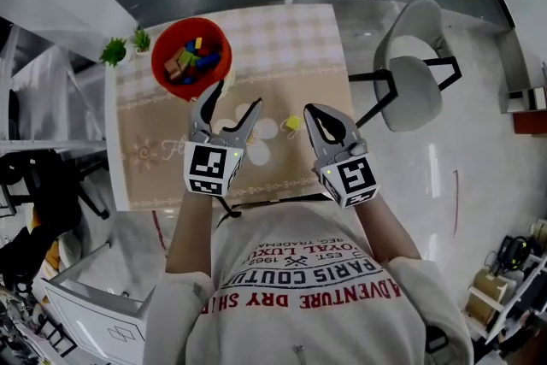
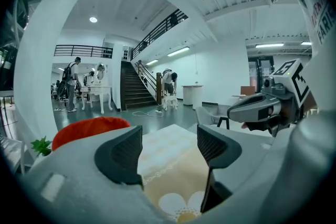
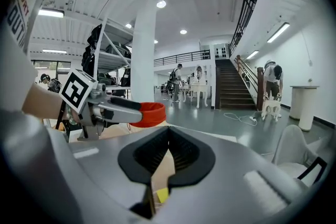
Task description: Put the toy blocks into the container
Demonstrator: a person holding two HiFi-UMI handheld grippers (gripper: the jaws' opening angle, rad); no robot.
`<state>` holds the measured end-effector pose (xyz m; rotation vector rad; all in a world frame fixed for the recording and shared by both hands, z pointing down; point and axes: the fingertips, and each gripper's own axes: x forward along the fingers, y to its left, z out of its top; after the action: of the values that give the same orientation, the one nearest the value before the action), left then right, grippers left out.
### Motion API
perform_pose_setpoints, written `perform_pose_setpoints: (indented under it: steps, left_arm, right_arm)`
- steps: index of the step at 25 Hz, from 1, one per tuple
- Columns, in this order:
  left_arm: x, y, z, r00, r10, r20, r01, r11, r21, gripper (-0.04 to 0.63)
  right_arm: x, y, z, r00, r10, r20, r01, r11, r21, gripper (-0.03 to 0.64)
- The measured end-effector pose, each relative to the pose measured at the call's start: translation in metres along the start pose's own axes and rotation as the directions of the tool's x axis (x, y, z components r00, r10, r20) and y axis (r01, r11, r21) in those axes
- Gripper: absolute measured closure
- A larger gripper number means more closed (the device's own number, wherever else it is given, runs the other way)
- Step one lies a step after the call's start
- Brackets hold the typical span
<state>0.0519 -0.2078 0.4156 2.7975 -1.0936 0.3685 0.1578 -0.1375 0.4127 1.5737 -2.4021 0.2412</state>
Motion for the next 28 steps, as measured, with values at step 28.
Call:
perform_pose_setpoints:
  steps: [28]
  left_arm:
    - [0.088, -0.131, -0.196, 0.883, -0.067, -0.465, 0.052, 0.998, -0.045, 0.430]
  right_arm:
    - [-0.043, -0.090, -0.097, 0.994, 0.059, -0.087, -0.053, 0.996, 0.068, 0.615]
